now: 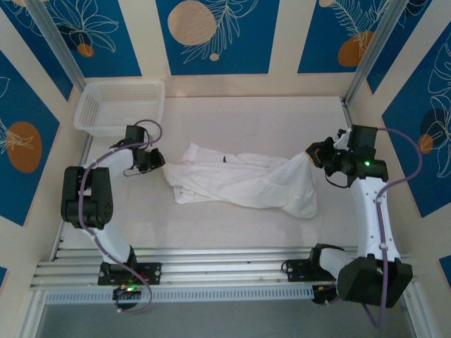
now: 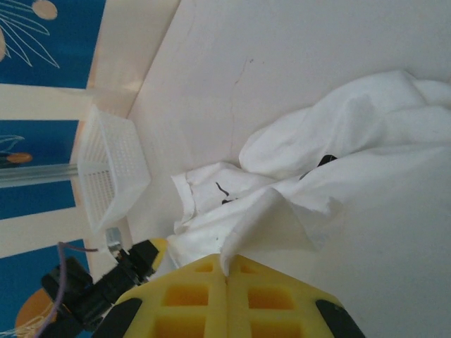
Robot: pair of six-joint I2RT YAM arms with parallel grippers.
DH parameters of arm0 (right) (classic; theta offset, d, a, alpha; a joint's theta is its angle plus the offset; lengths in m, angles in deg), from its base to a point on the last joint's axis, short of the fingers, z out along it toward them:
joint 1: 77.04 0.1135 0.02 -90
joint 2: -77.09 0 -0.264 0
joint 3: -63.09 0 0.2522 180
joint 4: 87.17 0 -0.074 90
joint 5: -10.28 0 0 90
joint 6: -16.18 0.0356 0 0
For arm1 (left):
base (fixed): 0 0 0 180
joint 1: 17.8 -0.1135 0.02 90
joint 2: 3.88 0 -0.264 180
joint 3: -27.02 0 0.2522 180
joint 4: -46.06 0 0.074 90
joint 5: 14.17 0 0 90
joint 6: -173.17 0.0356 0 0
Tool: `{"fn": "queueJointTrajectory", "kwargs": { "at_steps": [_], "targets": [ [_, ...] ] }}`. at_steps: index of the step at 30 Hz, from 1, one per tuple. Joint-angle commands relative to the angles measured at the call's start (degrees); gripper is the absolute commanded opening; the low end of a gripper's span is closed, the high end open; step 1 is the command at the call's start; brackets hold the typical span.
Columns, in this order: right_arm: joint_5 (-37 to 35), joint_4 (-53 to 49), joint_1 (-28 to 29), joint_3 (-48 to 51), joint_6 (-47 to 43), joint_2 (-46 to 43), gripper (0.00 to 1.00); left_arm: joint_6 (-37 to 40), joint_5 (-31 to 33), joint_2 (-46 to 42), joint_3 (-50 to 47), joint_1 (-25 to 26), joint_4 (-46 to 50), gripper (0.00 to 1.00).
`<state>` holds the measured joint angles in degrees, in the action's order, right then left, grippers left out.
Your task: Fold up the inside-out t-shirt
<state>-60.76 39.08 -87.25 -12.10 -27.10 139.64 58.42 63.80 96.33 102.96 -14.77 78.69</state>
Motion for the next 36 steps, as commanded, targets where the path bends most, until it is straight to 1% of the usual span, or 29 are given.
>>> {"fn": "queueJointTrajectory", "kwargs": {
  "at_steps": [1,4,6,10,12,18,21,23,25,34,35,36],
  "targets": [
    [-0.5,-0.9,1.5,-3.3,-2.5,0.0,0.00,2.4,6.4,-2.8,1.5,0.3,3.5,0.23],
    [-1.6,-1.3,2.8,-3.5,-2.7,-0.1,0.00,4.6,8.4,-7.4,0.6,1.2,8.3,0.27],
    [-2.1,-1.2,3.9,-3.4,-2.4,0.0,0.00,6.3,10.2,-9.5,0.4,3.1,12.0,0.27],
    [-3.2,-0.6,6.4,-3.2,-1.8,0.4,0.00,6.2,13.4,-9.4,0.6,6.4,16.1,0.27],
    [-3.5,-0.4,7.3,-3.5,-1.6,0.7,0.00,4.9,14.9,-8.1,0.2,7.3,15.5,0.28],
    [-4.2,-2.1,8.0,-4.9,-2.5,0.6,0.00,2.2,11.2,-3.6,0.9,7.3,10.7,0.40],
    [-4.7,-2.5,8.0,-4.8,-2.7,0.0,0.00,1.6,9.4,-2.2,1.3,7.1,8.0,0.41],
    [-4.9,-2.5,8.0,-4.5,-2.6,-0.4,0.00,1.2,7.4,-0.9,2.2,6.9,7.9,0.38],
    [-5.0,-2.6,8.0,-4.3,-2.6,-0.6,0.00,1.0,6.9,-0.3,2.4,6.8,7.8,0.34],
    [-5.3,-2.4,8.3,-4.7,-2.1,-0.5,0.00,-0.1,6.9,-0.2,1.0,5.8,8.2,0.03],
    [-5.3,-2.4,8.4,-4.8,-2.0,-0.3,0.00,-0.3,6.6,-0.5,0.9,5.7,8.2,0.00],
    [-5.3,-2.5,8.4,-4.9,-1.8,-0.3,0.00,-0.7,6.3,-1.0,0.9,5.6,8.2,0.00]
  ]
}}
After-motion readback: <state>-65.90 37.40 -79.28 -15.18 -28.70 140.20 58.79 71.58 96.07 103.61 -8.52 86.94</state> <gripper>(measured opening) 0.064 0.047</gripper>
